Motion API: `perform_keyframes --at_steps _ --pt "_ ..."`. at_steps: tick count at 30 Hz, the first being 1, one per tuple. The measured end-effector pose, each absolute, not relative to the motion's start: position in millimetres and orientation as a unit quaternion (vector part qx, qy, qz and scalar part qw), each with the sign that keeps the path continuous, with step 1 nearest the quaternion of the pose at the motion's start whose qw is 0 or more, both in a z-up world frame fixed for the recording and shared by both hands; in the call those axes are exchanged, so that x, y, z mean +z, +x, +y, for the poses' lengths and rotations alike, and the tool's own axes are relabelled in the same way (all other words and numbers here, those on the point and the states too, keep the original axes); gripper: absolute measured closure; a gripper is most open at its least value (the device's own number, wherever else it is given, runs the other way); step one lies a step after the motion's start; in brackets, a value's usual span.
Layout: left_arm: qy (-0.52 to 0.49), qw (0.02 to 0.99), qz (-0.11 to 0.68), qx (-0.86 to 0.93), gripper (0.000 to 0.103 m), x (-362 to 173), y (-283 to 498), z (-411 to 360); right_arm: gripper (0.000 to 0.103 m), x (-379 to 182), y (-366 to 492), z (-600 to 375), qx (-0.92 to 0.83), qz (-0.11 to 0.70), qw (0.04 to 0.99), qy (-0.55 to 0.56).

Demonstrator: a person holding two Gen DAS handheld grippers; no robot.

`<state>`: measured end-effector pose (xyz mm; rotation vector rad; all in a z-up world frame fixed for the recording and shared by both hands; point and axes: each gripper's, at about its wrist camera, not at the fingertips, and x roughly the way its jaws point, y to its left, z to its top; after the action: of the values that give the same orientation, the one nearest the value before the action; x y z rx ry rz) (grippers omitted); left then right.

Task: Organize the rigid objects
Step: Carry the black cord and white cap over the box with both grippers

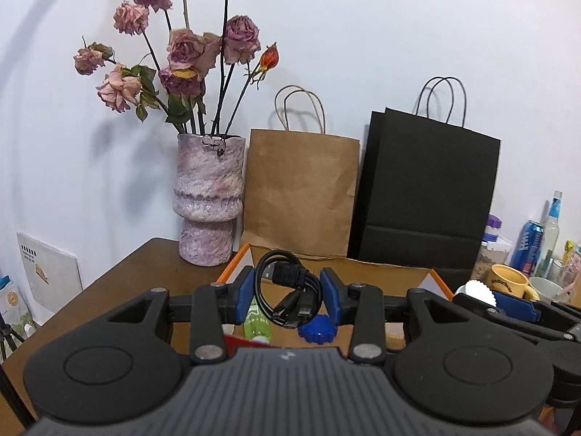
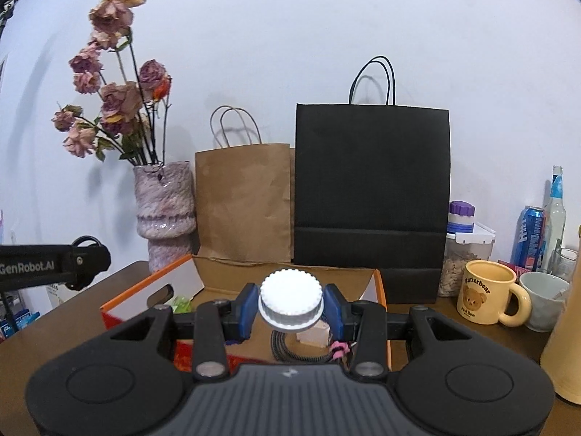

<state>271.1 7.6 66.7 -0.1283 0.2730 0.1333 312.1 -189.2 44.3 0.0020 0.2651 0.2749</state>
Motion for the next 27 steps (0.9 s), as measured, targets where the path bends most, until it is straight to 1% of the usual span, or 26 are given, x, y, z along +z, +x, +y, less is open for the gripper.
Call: perform_keyframes --at_steps 15,27 --pt "-0.047 0.982 0.164 0.084 0.063 49.2 347.6 16.7 0.064 28.8 391.2 -174.6 0.145 0.165 0.976 0.006" --pt "-0.032 0.976 0.2 0.083 0.063 28.5 393.4 24.3 0.064 7.7 433.0 -168.4 0.135 0.202 0.97 -0.005"
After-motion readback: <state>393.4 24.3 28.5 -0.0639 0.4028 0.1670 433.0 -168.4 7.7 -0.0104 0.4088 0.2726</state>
